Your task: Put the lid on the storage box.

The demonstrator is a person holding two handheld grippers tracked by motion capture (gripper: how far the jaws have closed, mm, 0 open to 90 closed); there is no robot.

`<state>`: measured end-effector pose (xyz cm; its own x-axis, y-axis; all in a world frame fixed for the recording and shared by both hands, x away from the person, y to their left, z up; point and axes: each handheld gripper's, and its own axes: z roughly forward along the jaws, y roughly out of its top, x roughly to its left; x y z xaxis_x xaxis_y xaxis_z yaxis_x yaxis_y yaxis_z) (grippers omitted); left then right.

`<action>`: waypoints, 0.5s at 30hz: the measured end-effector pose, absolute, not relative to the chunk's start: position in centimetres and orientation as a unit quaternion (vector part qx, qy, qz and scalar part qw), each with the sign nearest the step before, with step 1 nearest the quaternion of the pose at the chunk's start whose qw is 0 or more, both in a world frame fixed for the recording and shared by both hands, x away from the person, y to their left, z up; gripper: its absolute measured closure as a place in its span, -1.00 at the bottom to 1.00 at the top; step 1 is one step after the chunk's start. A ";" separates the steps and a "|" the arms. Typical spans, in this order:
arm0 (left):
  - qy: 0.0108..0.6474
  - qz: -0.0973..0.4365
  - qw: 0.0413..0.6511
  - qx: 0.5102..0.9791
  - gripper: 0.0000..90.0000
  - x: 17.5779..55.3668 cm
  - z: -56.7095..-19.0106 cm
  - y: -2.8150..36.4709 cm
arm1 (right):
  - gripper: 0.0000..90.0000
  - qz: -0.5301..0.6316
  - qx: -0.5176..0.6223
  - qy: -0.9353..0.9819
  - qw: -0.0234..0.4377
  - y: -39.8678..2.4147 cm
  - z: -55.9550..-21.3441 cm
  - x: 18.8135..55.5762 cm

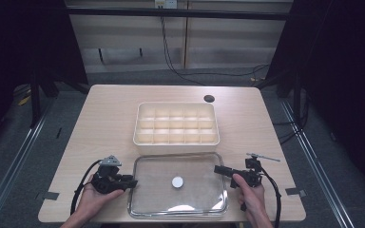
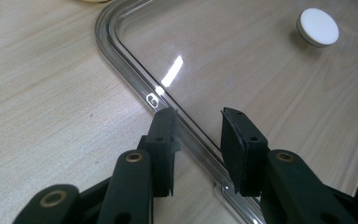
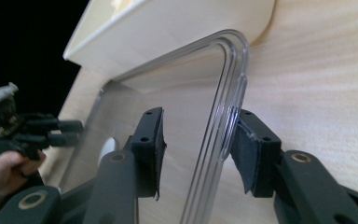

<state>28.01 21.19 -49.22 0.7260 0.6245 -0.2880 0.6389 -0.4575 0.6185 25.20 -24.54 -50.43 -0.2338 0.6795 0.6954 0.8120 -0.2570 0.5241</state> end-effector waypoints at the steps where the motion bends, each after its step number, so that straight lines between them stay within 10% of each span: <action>1: 0.370 -0.010 0.367 0.854 0.45 28.0 -49.2 21.2 | 0.25 -0.497 -0.614 -0.609 0.068 -24.5 -50.5 25.2; 15: 0.376 -0.016 0.376 0.847 0.45 28.3 -49.4 21.6 | 0.19 -0.499 -0.579 -0.634 0.114 -24.4 -50.8 26.0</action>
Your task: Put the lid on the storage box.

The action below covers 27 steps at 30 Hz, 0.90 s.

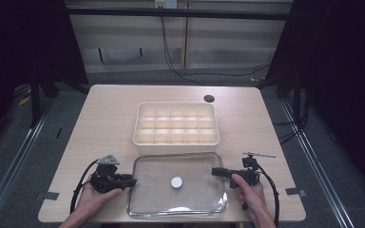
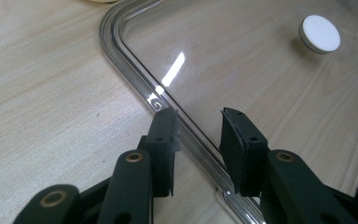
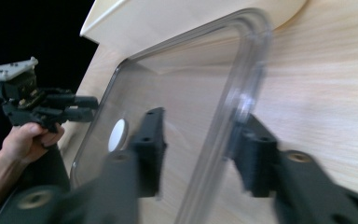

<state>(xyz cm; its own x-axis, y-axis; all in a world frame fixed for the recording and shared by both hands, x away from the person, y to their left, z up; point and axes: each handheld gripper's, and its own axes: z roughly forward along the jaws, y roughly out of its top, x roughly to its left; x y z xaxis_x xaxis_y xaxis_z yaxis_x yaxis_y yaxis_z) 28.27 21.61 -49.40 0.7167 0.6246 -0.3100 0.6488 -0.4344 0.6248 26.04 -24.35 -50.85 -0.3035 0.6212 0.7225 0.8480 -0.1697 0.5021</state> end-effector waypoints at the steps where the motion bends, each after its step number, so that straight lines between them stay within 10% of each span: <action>1: 0.378 -0.016 0.376 0.846 0.47 28.3 -49.4 21.6 | 0.25 -0.496 -0.581 -0.636 0.108 -24.2 -50.8 26.1; 27: 0.386 -0.035 0.390 0.835 -0.21 28.4 -49.4 22.1 | 0.61 -0.544 -0.538 -0.642 0.059 -24.4 -49.2 25.3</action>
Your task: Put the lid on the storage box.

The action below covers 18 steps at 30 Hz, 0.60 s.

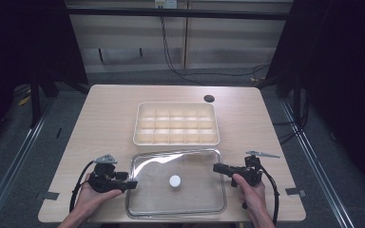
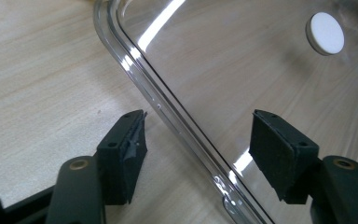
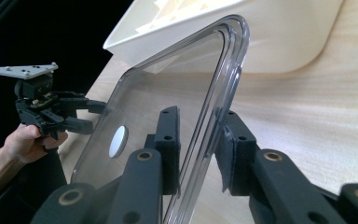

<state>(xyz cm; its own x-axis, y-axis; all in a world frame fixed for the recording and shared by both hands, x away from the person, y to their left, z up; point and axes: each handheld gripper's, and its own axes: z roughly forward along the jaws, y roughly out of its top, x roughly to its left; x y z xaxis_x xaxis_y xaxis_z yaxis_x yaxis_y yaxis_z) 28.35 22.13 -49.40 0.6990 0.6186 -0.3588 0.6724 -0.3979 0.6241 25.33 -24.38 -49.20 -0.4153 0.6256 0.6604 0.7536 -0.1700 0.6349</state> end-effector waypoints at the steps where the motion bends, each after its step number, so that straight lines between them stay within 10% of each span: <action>1: 0.387 -0.036 0.390 0.835 -0.22 28.4 -49.4 22.1 | 0.62 -0.548 -0.536 -0.640 0.055 -24.4 -49.1 25.3; 18: 0.397 -0.071 0.416 0.815 0.05 28.7 -49.3 21.9 | 0.60 -0.533 -0.537 -0.653 0.037 -24.2 -48.9 25.3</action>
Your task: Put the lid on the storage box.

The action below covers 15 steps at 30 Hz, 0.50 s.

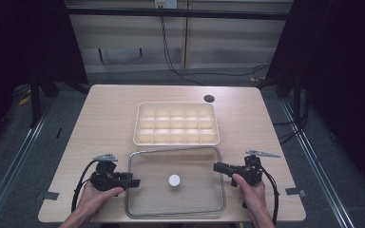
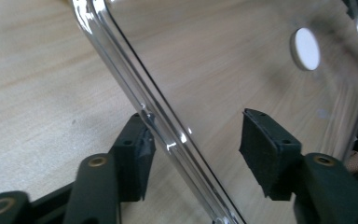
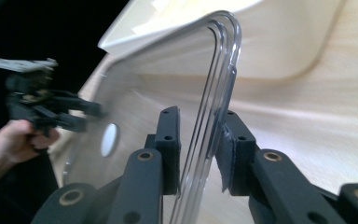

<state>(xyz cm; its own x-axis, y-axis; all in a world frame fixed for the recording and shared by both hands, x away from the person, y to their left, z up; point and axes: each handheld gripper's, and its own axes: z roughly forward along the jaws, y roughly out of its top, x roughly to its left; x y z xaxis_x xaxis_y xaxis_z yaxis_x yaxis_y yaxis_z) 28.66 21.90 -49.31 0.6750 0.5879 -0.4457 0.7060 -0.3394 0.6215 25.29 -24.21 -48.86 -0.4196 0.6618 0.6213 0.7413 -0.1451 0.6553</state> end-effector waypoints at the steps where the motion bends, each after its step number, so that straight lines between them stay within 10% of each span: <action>1: 0.394 -0.067 0.419 0.815 0.05 28.6 -49.2 22.0 | 0.59 -0.526 -0.543 -0.653 0.037 -24.2 -48.9 25.3; 15: 0.382 -0.046 0.441 0.811 0.24 28.3 -47.8 22.6 | 0.53 -0.507 -0.549 -0.664 0.013 -23.5 -48.3 25.1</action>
<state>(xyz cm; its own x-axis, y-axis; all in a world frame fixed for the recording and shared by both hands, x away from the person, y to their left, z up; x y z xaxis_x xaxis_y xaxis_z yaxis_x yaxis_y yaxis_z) 28.25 22.61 -47.77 0.7033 0.5796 -0.4117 0.6607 -0.3191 0.6795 25.12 -23.50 -48.33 -0.3967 0.7163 0.5741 0.7429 -0.1168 0.6592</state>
